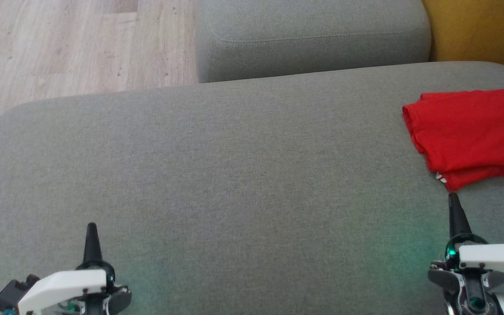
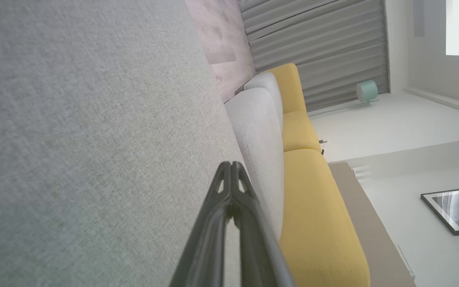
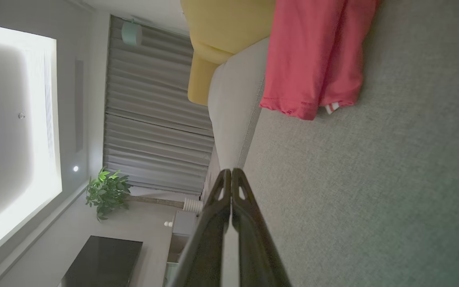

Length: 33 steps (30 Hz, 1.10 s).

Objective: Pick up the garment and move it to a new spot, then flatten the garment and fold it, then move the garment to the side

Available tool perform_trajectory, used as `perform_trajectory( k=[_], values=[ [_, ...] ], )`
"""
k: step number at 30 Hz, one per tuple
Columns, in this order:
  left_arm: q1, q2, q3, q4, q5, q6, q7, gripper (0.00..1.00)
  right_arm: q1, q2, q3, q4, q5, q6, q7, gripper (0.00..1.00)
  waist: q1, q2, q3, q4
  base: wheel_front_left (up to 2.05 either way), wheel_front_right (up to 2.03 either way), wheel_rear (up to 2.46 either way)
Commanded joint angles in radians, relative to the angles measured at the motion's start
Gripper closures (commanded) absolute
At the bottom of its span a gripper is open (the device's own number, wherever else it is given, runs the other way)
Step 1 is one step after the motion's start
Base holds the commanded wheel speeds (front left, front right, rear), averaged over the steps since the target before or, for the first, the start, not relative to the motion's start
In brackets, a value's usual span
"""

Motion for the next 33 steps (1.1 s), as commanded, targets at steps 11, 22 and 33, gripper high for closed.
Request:
perform_trajectory(
  k=[11,22,33],
  values=[
    [-0.076,0.014,0.067,-0.013,-0.147,-0.035,0.041,1.0,-0.073,-0.016,-0.009,-0.032,0.157,0.007,0.039,1.0,0.0,0.0,0.001,0.004,0.0,0.0,0.0],
    [-0.095,0.012,0.096,-0.002,-0.261,-0.058,0.072,1.0,-0.085,-0.015,-0.028,-0.032,0.276,0.008,0.07,1.0,0.0,0.0,0.003,0.007,0.0,0.0,0.0],
    [-0.1,0.009,0.107,0.001,-0.284,-0.063,0.083,1.0,-0.088,-0.012,-0.036,-0.032,0.301,0.008,0.08,1.0,0.0,0.0,0.003,0.008,0.0,0.0,0.0]
  ],
)
